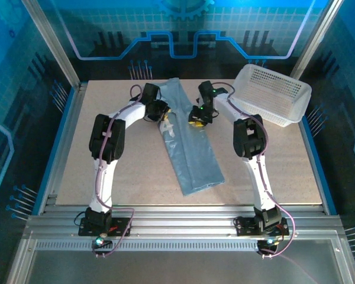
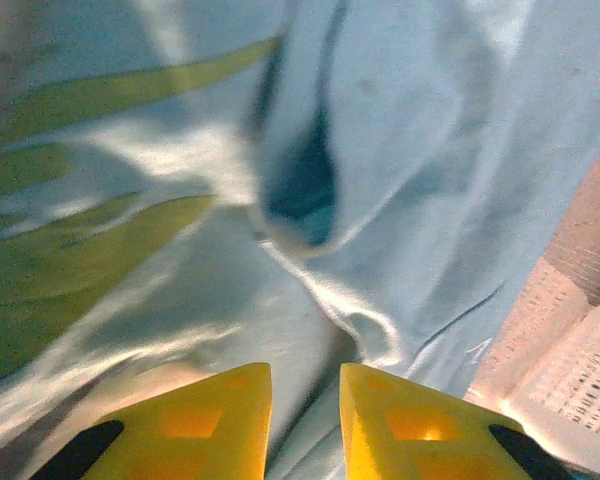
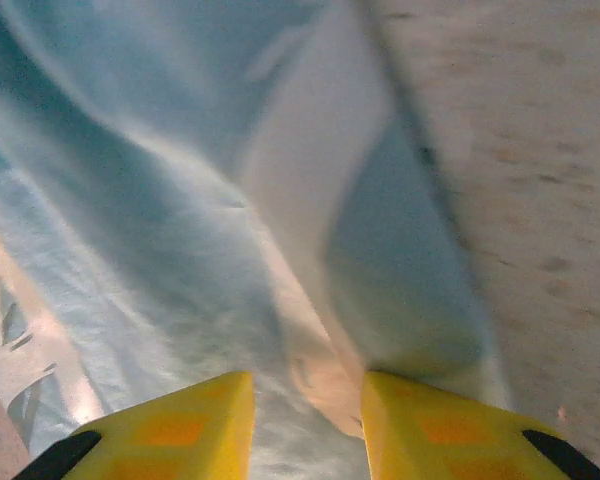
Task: Fold and stack the t-shirts
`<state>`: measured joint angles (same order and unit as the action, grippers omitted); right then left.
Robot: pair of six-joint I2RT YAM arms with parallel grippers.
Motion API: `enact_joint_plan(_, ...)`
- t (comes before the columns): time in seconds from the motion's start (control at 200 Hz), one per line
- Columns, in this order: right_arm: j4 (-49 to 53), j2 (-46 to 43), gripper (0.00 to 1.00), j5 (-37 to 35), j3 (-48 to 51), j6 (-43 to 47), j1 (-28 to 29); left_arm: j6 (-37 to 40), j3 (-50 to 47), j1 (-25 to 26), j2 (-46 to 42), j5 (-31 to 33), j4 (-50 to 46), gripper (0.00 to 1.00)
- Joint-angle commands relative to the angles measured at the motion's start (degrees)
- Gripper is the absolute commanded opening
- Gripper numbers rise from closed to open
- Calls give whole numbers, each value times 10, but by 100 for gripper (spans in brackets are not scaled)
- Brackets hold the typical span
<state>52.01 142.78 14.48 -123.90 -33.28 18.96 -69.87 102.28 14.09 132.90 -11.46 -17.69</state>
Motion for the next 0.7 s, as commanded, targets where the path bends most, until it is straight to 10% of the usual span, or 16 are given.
enact_joint_plan(0.0, 57, -28, 35, -52, 78, -49, -13, 31, 35, 13, 59, -25, -30, 26)
enact_joint_plan(0.14, -28, -117, 36, -30, 227, -108, -25, 55, 108, 20, 117, -59, -53, 26)
enact_joint_plan(0.45, -29, -134, 39, -18, 205, -107, -15, 137, 220, 11, 137, -50, -124, 36)
enact_joint_plan(0.69, -5, -262, 49, -60, 274, -43, -22, 167, -22, 32, -112, 7, -159, 48)
